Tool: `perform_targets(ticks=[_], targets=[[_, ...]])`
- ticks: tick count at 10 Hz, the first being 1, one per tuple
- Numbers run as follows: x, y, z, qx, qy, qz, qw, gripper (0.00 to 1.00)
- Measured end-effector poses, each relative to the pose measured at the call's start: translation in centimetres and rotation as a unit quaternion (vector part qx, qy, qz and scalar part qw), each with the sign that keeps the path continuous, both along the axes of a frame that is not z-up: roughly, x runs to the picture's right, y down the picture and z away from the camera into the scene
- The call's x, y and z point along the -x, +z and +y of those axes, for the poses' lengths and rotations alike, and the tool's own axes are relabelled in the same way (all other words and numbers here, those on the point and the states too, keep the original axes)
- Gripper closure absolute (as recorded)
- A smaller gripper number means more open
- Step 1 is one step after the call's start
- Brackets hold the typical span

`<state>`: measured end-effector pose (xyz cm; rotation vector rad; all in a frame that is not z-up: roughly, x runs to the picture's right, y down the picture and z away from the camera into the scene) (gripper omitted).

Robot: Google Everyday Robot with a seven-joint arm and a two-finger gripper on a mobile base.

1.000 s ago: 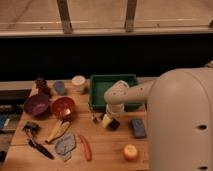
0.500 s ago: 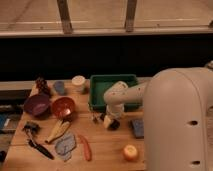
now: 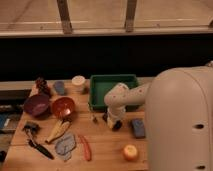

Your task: Wipe red bowl with eraser

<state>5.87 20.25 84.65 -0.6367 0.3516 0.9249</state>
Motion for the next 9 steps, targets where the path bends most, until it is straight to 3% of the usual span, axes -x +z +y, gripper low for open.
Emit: perform_targets(ticks=[2, 5, 6, 9], targets=[[0.4, -1.3, -0.9, -0.015, -0.006, -0.007, 0.9999, 1.00], [3.6, -4.8, -3.8, -0.052, -0.035, -0.060, 0.9963, 1.00], [5.4, -5.9, -4.6, -0.063, -0.048, -0.085, 0.9933, 1.00], [9.8, -9.8, -7.0, -0.108, -0.082, -0.150, 0.9793, 1.00]])
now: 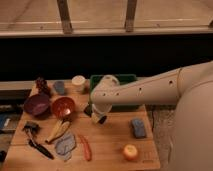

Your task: Wipe red bowl with eraser

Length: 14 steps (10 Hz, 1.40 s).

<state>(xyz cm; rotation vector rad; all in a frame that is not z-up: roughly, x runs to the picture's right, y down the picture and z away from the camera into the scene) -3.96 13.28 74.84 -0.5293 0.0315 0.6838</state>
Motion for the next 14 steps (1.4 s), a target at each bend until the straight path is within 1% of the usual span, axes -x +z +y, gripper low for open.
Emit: perform_targets(ticks=[1, 2, 3, 4, 5, 6, 8, 12, 13, 14], targets=[[0.8, -0.8, -1.2, -0.023, -0.002, -0.009, 0.9997, 1.00], [2.0, -1.2, -2.8, -0.052, -0.006, -0.016, 0.9985, 1.00], [3.3, -1.1, -4.2, -0.078, -0.010, -0.025, 0.9966, 1.00], [4.6, -0.8, -5.8, -0.102, -0.012, -0.038, 0.9940, 1.00], [5.7, -0.1, -7.7, -0.123, -0.011, -0.049, 0.9912, 1.00], [6.5, 0.7, -9.5, -0.135, -0.005, -0.058, 0.9892, 1.00], [7.8, 1.3, -10.8, -0.144, -0.005, -0.071, 0.9870, 1.00], [7.4, 1.4, -10.9, -0.144, -0.004, -0.068, 0.9873, 1.00], [7.5, 1.4, -10.8, -0.141, -0.005, -0.067, 0.9877, 1.00], [7.5, 1.8, -10.8, -0.131, -0.012, -0.063, 0.9893, 1.00]])
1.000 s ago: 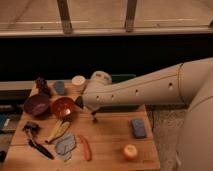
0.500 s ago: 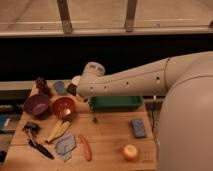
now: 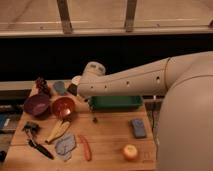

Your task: Wipe red bowl with eraser

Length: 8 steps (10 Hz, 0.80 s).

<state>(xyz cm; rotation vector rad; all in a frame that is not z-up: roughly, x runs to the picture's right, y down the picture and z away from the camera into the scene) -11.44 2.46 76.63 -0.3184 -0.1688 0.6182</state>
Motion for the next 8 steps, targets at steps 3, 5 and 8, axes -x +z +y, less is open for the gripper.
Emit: perform_targets(ticks=[3, 5, 8], targets=[[3.0, 1.5, -0.2, 0.027, -0.054, 0.020, 0.9980, 1.00], [4.4, 2.2, -0.3, 0.037, -0.082, 0.021, 0.9957, 1.00], [6.3, 3.7, 1.3, 0.062, -0.125, 0.017, 0.9901, 1.00]])
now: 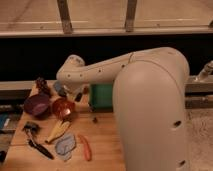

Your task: Wipe red bowl with eraser

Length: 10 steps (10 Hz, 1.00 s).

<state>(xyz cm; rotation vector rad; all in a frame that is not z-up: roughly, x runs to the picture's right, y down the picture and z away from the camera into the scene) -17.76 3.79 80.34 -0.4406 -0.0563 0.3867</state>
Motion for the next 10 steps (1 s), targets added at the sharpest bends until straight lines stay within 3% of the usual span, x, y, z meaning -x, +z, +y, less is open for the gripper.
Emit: perform_targets(ticks=[3, 10], targets=[[1.5, 1.4, 2.2, 0.027, -0.038, -0.001, 0.9989, 1.00], [1.4, 2.4, 4.5, 0.062, -0.066, 0.014, 0.9958, 1.00]])
